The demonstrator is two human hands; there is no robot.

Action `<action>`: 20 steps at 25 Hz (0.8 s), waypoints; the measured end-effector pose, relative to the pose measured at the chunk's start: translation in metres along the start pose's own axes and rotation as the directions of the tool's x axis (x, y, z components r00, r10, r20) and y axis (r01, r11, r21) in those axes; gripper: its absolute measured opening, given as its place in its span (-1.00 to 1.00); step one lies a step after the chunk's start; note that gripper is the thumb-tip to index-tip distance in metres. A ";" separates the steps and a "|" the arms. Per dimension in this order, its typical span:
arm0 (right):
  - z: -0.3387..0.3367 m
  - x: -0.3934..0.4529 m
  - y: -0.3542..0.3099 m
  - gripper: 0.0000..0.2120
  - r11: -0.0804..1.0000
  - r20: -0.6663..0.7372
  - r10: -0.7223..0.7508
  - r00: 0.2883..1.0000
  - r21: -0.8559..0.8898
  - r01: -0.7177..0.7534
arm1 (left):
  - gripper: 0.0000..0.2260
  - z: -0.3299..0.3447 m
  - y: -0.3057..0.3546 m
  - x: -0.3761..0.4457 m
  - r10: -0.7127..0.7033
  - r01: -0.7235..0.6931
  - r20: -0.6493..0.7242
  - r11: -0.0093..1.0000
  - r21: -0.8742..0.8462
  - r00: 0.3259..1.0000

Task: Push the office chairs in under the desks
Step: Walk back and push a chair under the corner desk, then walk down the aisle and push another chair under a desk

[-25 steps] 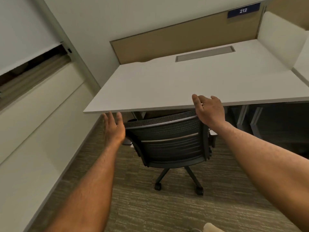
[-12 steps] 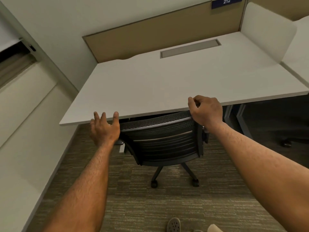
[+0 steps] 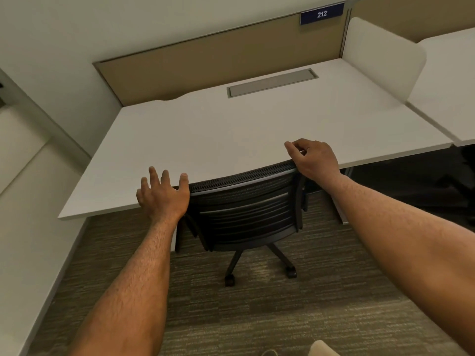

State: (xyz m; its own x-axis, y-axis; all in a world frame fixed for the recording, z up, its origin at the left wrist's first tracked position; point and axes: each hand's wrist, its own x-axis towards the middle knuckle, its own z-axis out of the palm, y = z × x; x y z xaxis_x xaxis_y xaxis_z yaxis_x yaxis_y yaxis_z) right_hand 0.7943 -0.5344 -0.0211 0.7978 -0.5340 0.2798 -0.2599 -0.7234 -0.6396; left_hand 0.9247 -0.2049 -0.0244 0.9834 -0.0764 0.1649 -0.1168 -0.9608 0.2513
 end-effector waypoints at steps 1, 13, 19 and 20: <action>0.001 0.002 0.001 -0.44 1.000 0.008 0.012 1.000 0.003 -0.012 | -0.34 0.000 0.001 0.004 0.013 -0.013 0.006 1.000 0.008 1.000; -0.001 -0.032 -0.013 -0.27 0.987 0.013 0.090 0.996 -0.134 -0.087 | -0.26 -0.003 0.013 -0.018 0.222 -0.222 0.012 0.975 0.016 0.975; -0.027 -0.111 0.016 -0.28 0.970 -0.048 0.156 0.987 -0.183 -0.162 | -0.27 0.030 0.103 -0.096 0.690 -0.688 0.018 0.723 -0.066 0.723; -0.036 -0.127 0.024 -0.30 0.963 -0.055 0.161 0.985 -0.212 -0.169 | -0.27 0.036 0.118 -0.108 0.736 -0.732 0.033 0.676 -0.082 0.676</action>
State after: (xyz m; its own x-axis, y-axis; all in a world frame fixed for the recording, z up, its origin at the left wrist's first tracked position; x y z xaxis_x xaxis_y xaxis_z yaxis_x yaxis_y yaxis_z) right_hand 0.6675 -0.4991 -0.0463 0.7147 -0.6664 0.2123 -0.5000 -0.6991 -0.5111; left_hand 0.8103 -0.3193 -0.0471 0.5836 -0.7677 0.2648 -0.8103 -0.5721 0.1272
